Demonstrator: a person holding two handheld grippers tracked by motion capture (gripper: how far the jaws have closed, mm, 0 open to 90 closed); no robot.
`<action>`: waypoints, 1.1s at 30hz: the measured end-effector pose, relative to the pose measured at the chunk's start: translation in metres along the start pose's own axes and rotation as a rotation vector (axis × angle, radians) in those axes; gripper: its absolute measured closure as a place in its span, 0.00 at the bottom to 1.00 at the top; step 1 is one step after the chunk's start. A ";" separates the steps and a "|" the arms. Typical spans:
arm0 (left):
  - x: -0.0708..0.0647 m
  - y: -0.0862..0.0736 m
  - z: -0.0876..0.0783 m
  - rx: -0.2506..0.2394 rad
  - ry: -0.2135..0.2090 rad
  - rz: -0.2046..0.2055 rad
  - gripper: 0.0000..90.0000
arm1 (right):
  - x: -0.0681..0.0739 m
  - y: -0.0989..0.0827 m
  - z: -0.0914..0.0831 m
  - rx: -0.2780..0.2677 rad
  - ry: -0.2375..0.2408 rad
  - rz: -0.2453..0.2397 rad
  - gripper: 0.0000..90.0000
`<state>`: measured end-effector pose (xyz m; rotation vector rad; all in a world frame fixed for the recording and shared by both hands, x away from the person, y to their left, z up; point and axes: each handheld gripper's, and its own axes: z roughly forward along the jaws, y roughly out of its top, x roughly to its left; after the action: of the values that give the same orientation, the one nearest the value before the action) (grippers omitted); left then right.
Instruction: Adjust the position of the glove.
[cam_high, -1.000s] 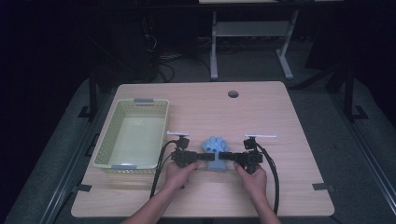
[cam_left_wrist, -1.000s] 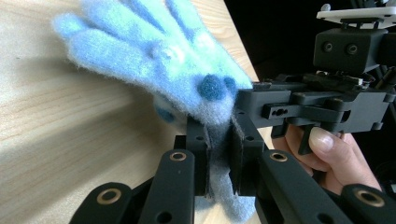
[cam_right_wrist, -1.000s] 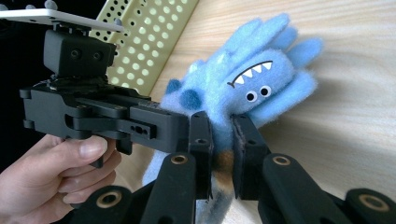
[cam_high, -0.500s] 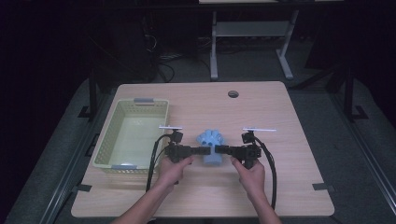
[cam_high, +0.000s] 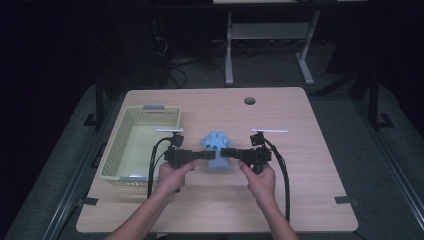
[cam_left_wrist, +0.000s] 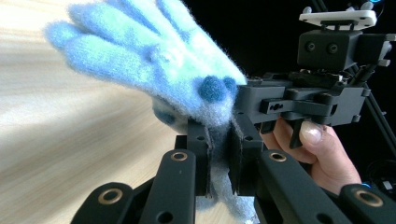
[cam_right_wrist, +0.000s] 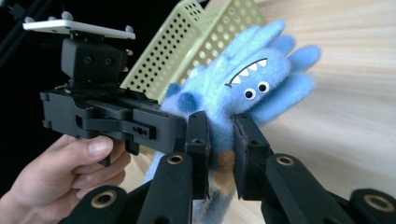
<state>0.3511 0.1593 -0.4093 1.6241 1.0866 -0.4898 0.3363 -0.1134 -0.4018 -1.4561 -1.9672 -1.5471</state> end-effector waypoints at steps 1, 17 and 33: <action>0.000 0.001 -0.002 0.002 0.001 0.003 0.90 | 0.002 0.002 0.002 0.001 0.000 -0.009 0.86; 0.006 0.013 -0.031 -0.032 0.003 -0.001 0.90 | 0.020 0.021 0.023 0.010 0.024 -0.031 0.86; 0.013 0.018 -0.061 -0.076 0.008 -0.012 0.90 | 0.040 0.037 0.049 0.037 0.041 -0.057 0.86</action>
<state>0.3600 0.2200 -0.3888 1.5554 1.1082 -0.4453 0.3651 -0.0534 -0.3719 -1.3547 -2.0200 -1.5429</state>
